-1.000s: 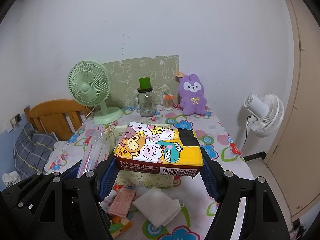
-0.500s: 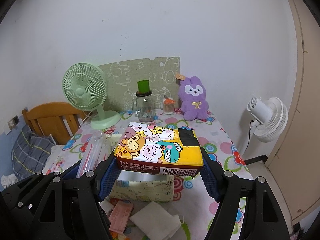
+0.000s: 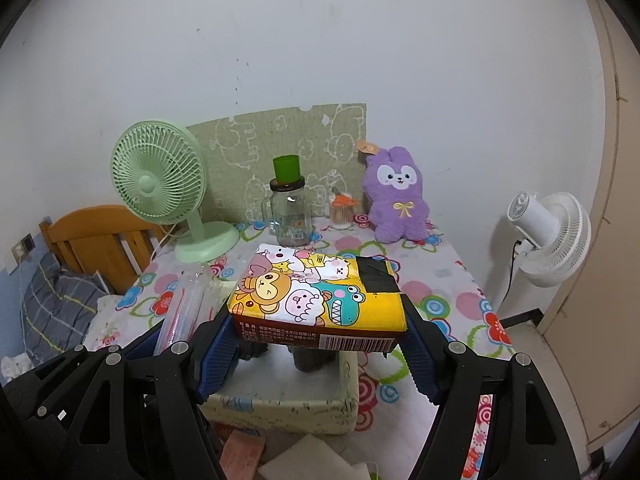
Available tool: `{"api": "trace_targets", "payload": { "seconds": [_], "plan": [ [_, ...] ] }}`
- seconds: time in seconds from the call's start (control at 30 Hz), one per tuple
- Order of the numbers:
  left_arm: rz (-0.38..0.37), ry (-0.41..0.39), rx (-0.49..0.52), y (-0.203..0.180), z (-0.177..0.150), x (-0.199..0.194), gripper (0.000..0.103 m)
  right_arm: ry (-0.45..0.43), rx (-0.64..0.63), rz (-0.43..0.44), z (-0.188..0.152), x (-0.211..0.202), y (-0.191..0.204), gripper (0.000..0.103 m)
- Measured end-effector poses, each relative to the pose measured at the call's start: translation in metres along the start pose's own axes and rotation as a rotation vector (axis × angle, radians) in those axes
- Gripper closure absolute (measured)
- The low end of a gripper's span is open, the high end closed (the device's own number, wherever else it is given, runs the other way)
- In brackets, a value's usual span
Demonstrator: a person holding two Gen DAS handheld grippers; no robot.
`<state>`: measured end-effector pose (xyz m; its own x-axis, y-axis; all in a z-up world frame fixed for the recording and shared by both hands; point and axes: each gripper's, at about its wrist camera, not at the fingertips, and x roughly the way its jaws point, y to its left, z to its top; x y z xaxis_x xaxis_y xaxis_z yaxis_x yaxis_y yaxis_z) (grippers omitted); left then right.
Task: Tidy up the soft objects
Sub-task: 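Lift and carry the package and snack box with both tools over the fabric box, then open the left tool to drop the clear package into the box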
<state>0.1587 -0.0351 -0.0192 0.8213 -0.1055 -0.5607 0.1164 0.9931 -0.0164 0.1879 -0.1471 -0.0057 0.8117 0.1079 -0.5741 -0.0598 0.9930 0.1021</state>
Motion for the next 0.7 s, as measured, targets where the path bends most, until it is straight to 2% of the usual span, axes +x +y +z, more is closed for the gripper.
{"api": "trace_targets", "payload": {
  "seconds": [0.4, 0.7],
  "plan": [
    [-0.014, 0.035, -0.018, 0.010, 0.002, 0.041, 0.081, 0.043, -0.003, 0.001, 0.003, 0.045, 0.002, 0.026],
    [-0.013, 0.070, -0.033, 0.019, -0.001, 0.070, 0.076, 0.092, -0.004, 0.014, -0.001, 0.078, 0.005, 0.026]
  ]
}}
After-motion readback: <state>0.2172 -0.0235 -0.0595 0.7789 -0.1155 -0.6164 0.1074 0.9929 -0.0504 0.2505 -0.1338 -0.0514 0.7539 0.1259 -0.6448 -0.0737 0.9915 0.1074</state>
